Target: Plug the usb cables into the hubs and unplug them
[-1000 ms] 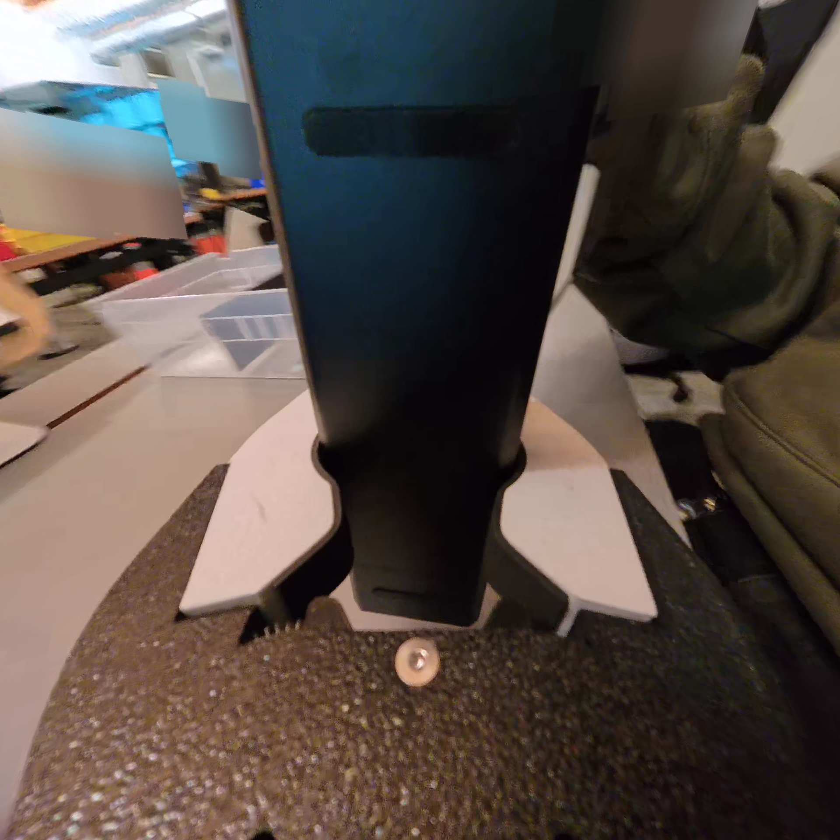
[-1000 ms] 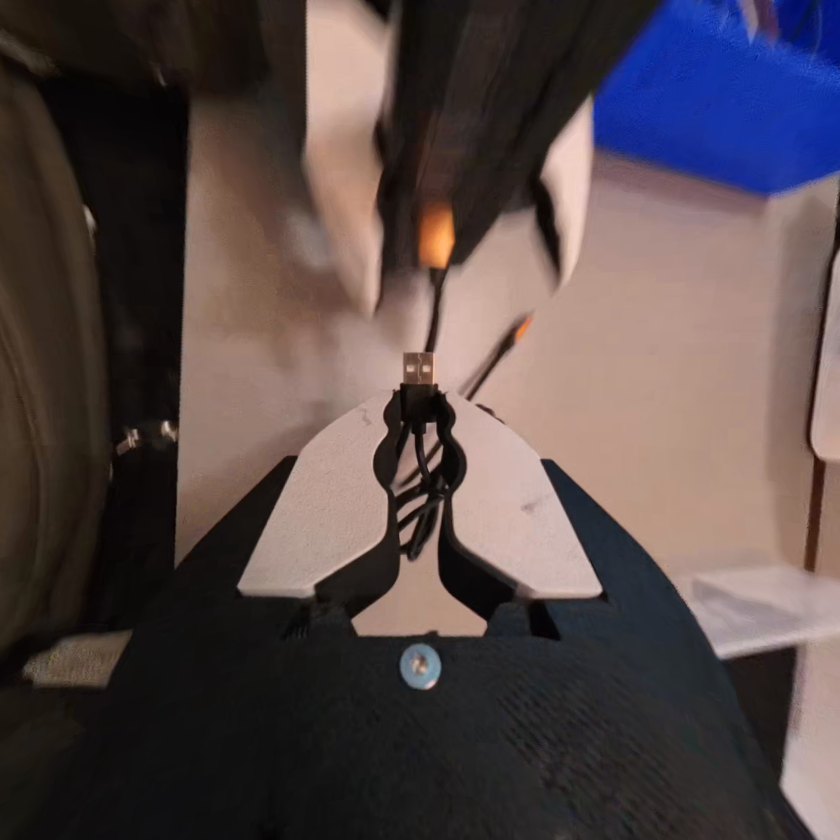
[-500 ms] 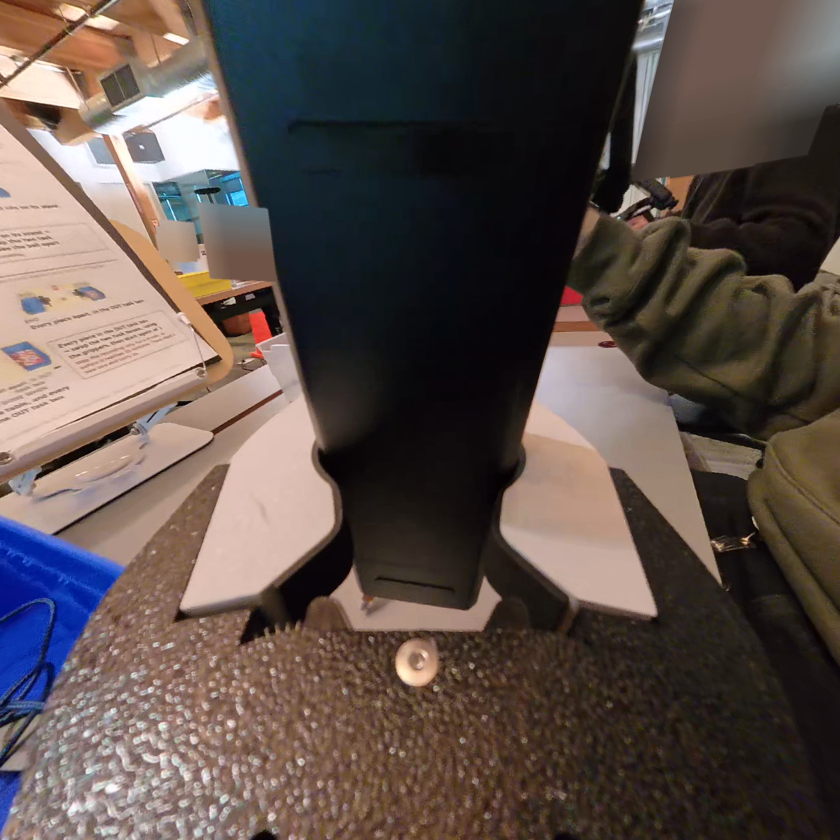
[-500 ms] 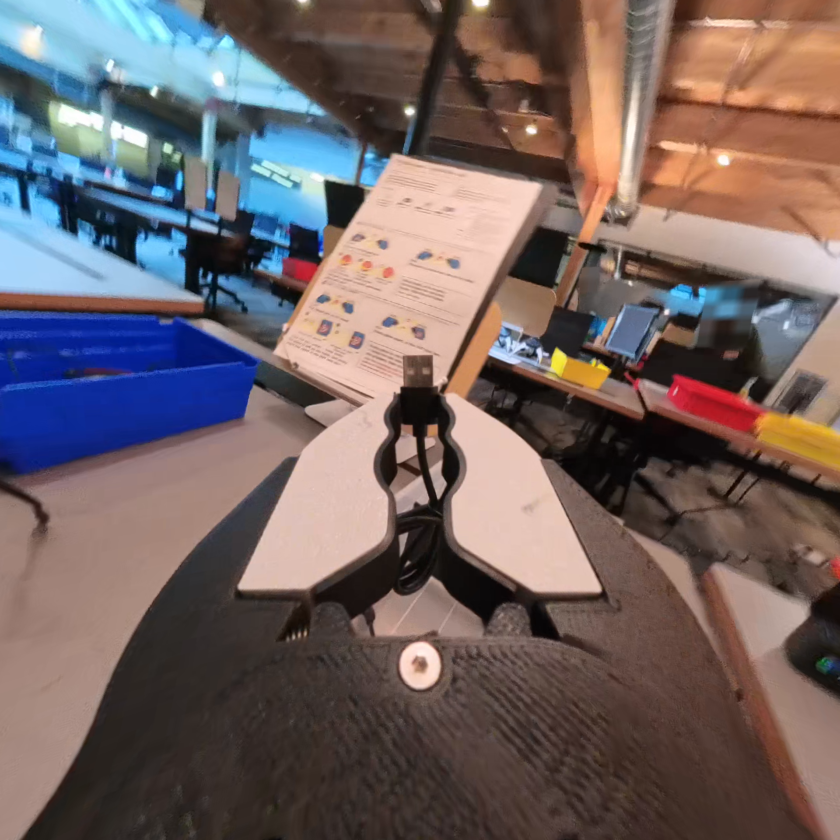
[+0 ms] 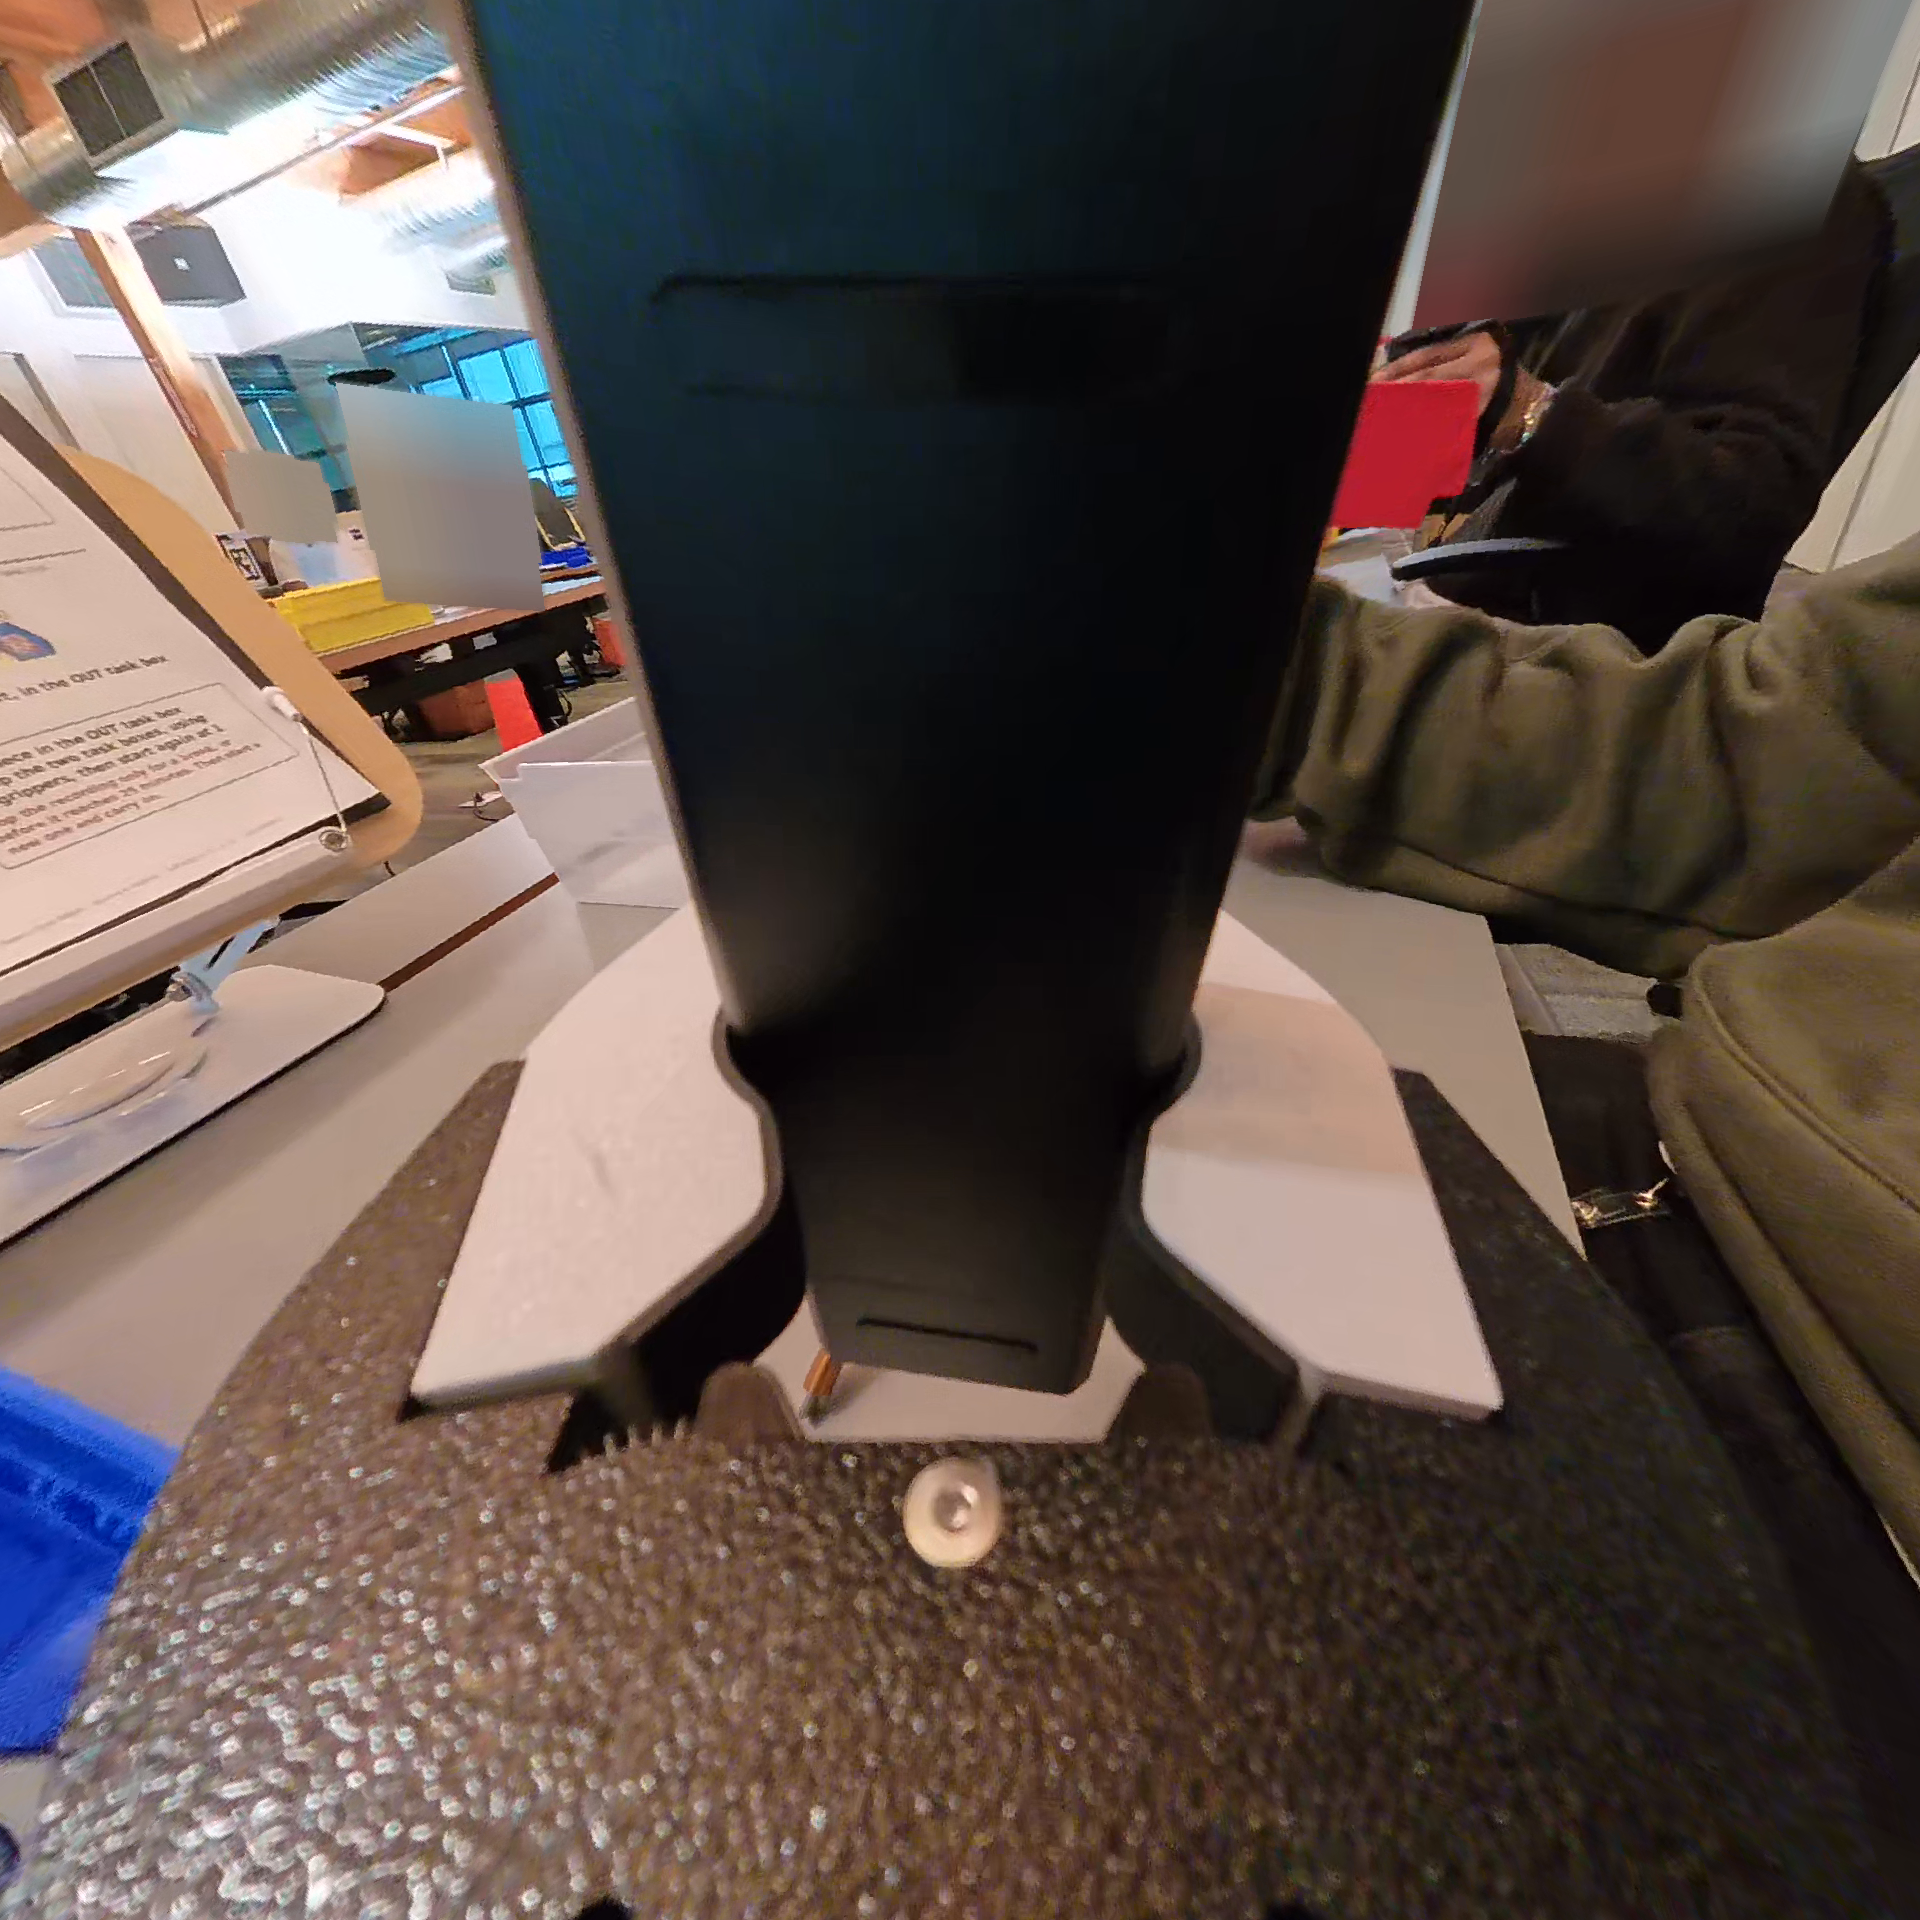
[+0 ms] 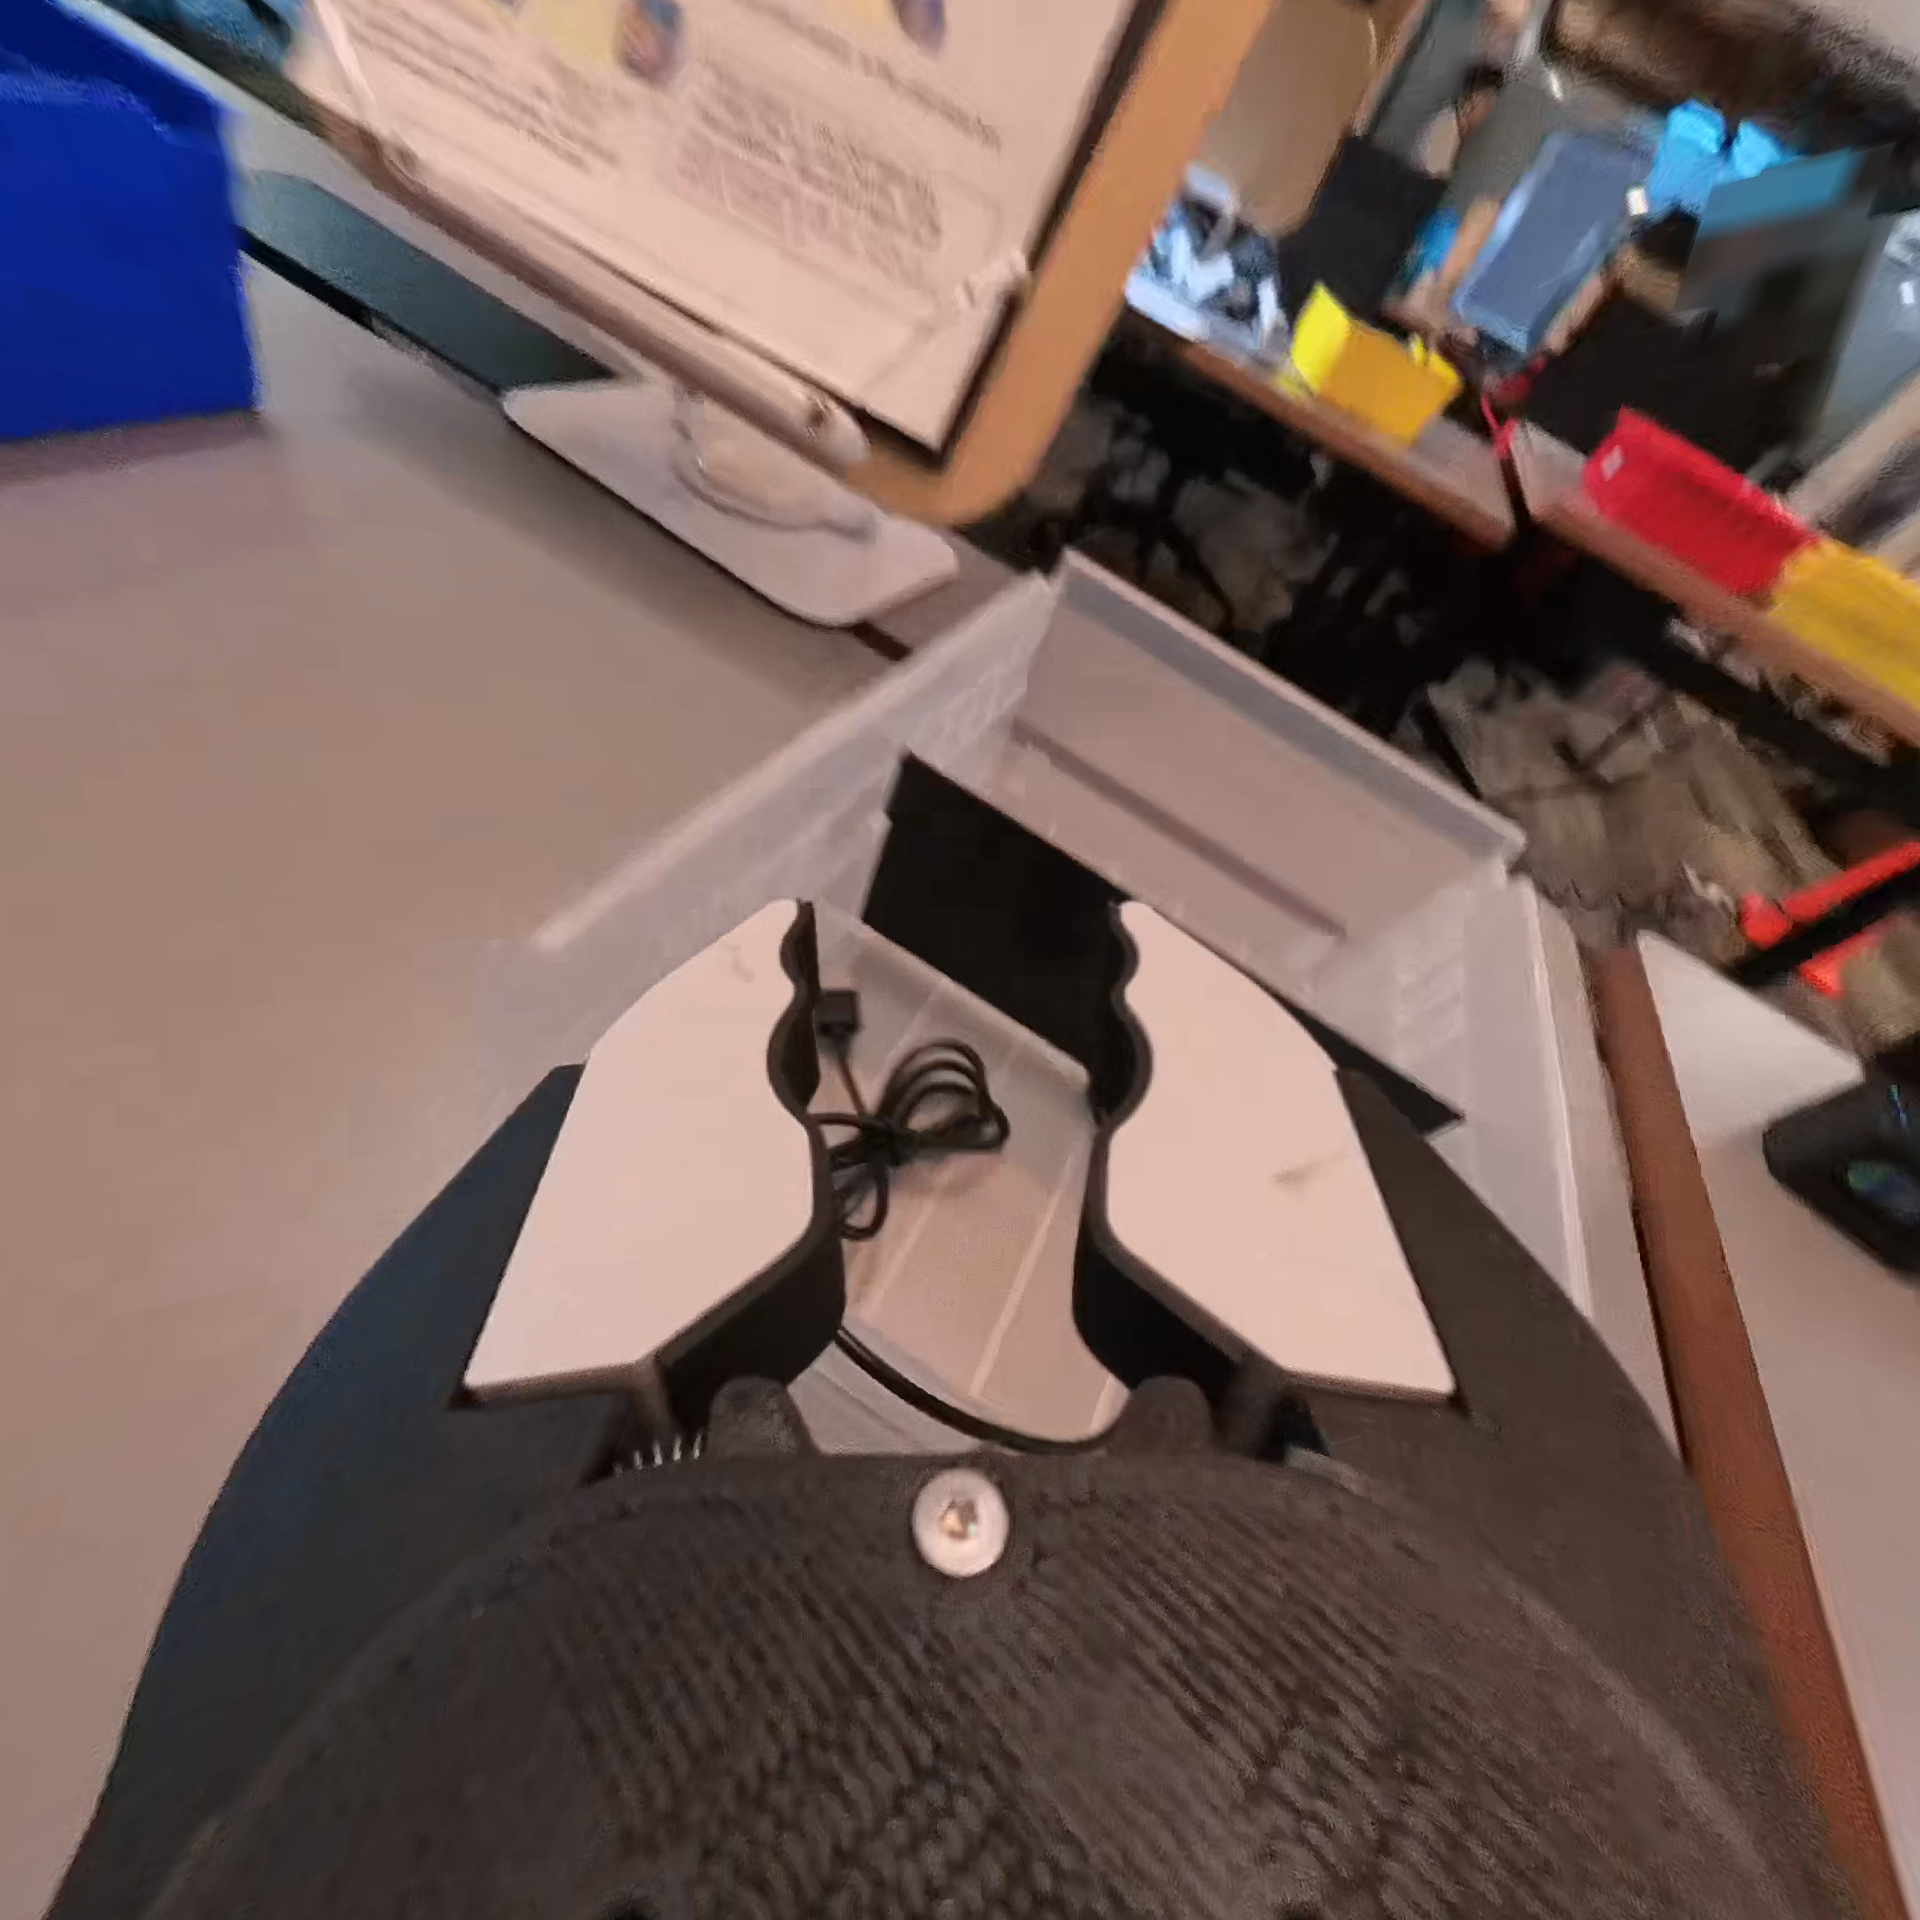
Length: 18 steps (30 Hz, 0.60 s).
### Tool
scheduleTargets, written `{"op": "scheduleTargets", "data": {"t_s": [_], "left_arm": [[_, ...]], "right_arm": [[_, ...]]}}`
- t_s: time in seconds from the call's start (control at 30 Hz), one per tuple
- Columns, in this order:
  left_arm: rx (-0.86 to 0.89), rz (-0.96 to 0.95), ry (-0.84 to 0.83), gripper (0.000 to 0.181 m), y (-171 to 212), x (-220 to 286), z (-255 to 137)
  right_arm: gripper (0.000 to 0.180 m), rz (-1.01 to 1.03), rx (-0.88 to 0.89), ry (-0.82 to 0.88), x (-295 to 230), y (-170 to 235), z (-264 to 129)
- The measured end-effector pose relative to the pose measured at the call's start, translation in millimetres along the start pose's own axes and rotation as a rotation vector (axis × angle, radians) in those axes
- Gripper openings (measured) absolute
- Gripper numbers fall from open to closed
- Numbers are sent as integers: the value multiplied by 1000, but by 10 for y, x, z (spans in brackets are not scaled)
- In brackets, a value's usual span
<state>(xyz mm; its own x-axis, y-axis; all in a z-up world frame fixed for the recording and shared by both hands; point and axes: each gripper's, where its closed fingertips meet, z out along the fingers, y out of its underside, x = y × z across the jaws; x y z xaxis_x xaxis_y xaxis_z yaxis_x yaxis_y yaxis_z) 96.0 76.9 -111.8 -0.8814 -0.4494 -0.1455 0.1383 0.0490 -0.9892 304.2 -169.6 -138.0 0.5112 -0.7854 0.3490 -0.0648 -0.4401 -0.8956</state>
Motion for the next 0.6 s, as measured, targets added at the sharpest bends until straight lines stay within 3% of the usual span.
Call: {"op": "scheduleTargets", "data": {"t_s": [0.1, 0.27, 0.37, 0.6], "left_arm": [[7, -6, 5, 71, 0, 6, 15], [37, -36, 46, 71, -18, 84, 89], [27, -24, 70, 71, -17, 161, 147], [3, 6, 109, 71, 10, 285, 235]], "right_arm": [[51, 51, 113, -171, -329, -399, -185], [52, 35, 261, -741, -1656, -1026, -682], [52, 0, 318, -949, -2364, -1239, -913], [38, -149, 261, -1063, -2924, -1097, -1023]]}}
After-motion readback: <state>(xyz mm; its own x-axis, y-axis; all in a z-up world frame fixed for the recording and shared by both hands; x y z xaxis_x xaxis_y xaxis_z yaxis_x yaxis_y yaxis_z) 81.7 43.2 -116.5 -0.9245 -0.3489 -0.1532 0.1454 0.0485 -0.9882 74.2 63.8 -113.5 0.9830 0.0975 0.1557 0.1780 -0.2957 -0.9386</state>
